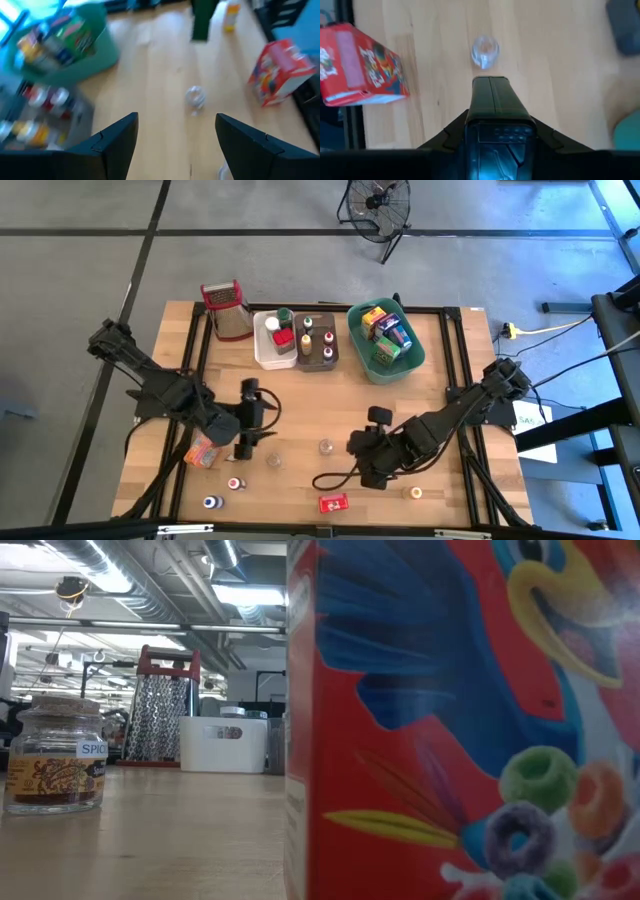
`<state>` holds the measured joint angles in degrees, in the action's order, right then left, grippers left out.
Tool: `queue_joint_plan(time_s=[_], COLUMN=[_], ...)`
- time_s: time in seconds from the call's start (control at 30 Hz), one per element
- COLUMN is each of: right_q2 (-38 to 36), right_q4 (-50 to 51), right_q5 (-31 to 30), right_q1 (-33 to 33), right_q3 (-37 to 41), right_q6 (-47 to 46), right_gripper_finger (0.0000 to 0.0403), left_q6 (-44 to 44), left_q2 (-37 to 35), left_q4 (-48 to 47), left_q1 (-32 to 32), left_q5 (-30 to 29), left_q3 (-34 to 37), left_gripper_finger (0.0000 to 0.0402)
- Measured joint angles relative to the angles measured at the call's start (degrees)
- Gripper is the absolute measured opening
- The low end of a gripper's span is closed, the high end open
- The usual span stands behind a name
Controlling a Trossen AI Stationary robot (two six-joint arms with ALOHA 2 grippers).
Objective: Pick & Place Kitchen Items
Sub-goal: Put the black spice can into the left white bin
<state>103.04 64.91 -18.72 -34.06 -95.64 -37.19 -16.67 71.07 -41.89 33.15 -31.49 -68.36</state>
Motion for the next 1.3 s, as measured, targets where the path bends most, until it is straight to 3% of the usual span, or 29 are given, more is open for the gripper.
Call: queue_joint_plan(time_s=[0.27,0.5,0.87,1.3], right_q2=[0.0,0.0,0.0,0.0], right_q4=[-7.6,-10.9,-11.6,-13.1], right_q5=[-3.8,-5.7,-7.2,-7.2], right_q1=[0.0,0.0,0.3,0.7], right_q3=[-0.6,-0.6,-0.6,-0.6], right_q6=[11.8,17.9,19.8,21.6], right_gripper_finger=[0.0128,0.0128,0.0128,0.0128], left_q6=[12.5,18.4,22.5,22.0], left_q2=[7.1,16.1,23.8,25.6], left_q4=[14.3,25.9,41.3,43.9], left_q1=[-5.4,-7.2,-7.7,-9.8], left_q5=[6.2,12.5,12.2,13.5], left_q3=[0.0,0.0,0.0,0.0], left_gripper_finger=[0.0261,0.0261,0.0261,0.0258])
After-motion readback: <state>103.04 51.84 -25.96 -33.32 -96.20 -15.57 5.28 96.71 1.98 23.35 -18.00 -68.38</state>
